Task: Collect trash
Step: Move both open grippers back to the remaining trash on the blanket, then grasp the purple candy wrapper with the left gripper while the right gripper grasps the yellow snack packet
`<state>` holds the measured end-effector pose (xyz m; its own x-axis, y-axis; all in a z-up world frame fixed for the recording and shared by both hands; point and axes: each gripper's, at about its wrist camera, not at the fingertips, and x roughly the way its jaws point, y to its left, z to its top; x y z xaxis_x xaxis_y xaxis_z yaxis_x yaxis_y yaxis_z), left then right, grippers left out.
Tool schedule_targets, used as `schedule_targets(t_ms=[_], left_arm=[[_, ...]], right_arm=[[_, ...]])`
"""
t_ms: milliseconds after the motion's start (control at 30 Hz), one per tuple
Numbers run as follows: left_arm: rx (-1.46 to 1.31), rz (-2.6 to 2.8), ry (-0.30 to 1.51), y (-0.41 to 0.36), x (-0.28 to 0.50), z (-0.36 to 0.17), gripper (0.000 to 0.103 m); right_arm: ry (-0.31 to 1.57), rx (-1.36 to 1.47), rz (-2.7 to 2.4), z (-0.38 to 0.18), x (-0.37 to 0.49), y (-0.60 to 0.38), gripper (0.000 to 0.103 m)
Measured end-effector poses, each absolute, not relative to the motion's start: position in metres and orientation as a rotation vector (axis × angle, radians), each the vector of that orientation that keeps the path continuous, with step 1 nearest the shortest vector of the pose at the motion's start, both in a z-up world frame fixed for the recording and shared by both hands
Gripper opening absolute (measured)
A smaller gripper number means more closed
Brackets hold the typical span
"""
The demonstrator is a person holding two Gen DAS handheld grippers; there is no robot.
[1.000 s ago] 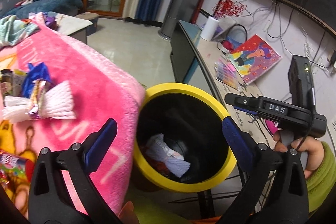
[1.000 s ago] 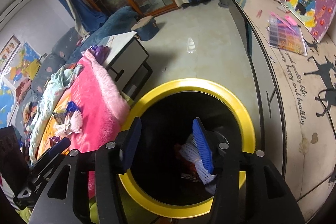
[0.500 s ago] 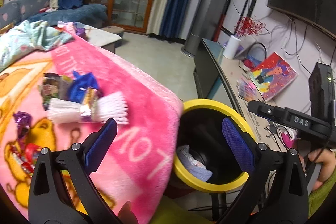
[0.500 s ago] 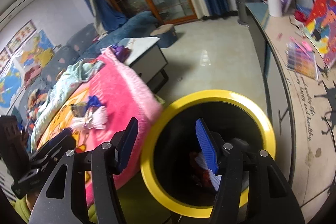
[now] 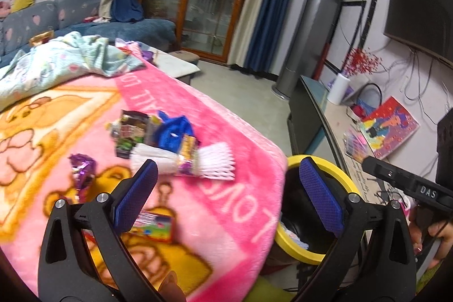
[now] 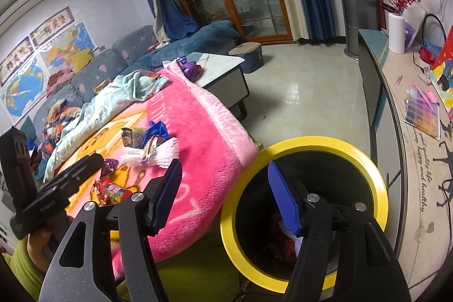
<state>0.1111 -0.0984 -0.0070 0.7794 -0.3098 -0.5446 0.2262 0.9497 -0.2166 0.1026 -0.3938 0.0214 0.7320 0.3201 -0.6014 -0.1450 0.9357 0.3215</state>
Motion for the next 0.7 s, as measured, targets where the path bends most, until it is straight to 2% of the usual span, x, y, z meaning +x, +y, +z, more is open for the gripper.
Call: schedule_targets(t_ms=[700], left_arm=[[-0.284,-0.112,0.575,-0.004,0.11,-0.005,0.092]], right_arm=[[0.73,0.156,0.366,0.025,0.11,-0.328,0.063]])
